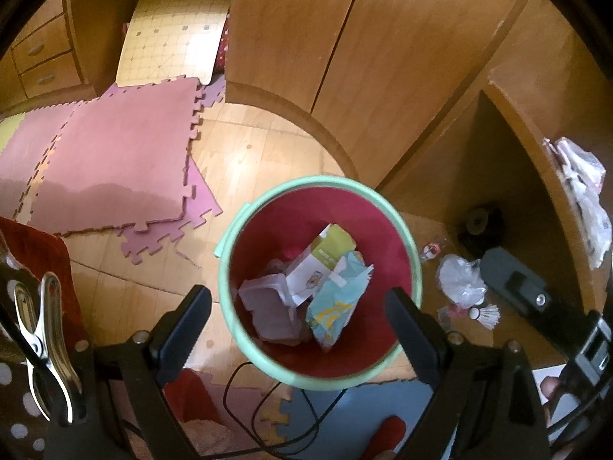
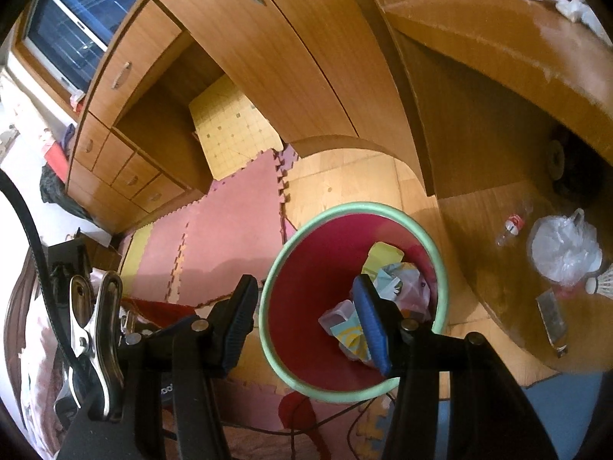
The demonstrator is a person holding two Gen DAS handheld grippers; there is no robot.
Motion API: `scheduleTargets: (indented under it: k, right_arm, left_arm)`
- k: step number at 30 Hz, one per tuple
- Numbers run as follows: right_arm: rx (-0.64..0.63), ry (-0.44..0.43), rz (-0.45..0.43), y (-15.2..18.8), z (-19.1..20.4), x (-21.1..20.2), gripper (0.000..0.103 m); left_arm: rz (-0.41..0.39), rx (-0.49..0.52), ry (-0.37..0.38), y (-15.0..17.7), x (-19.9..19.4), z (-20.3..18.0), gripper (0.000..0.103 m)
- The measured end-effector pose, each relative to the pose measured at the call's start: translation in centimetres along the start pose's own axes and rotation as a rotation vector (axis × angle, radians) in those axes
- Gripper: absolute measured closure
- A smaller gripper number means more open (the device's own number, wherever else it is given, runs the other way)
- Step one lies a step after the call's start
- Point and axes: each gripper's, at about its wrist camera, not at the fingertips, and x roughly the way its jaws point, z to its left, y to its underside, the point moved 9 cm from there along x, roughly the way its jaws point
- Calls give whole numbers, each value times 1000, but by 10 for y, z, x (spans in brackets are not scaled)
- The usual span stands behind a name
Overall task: Collect trash
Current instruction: 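Open the right tool to drop the wipes package into the bin, then move both open tools up from the bin to the shelf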
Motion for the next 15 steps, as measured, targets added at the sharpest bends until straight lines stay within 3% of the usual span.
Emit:
scheduleTargets:
  k: [7,15]
  right_arm:
    - [-22,-12,-61,-9,8,-31,50]
    - [-88,-2,-188,-29,21,-82,50]
  left_arm:
    - [-41,17,33,-6,-21,-15,9]
    - [-92,52,82,-19,-47,-44,9]
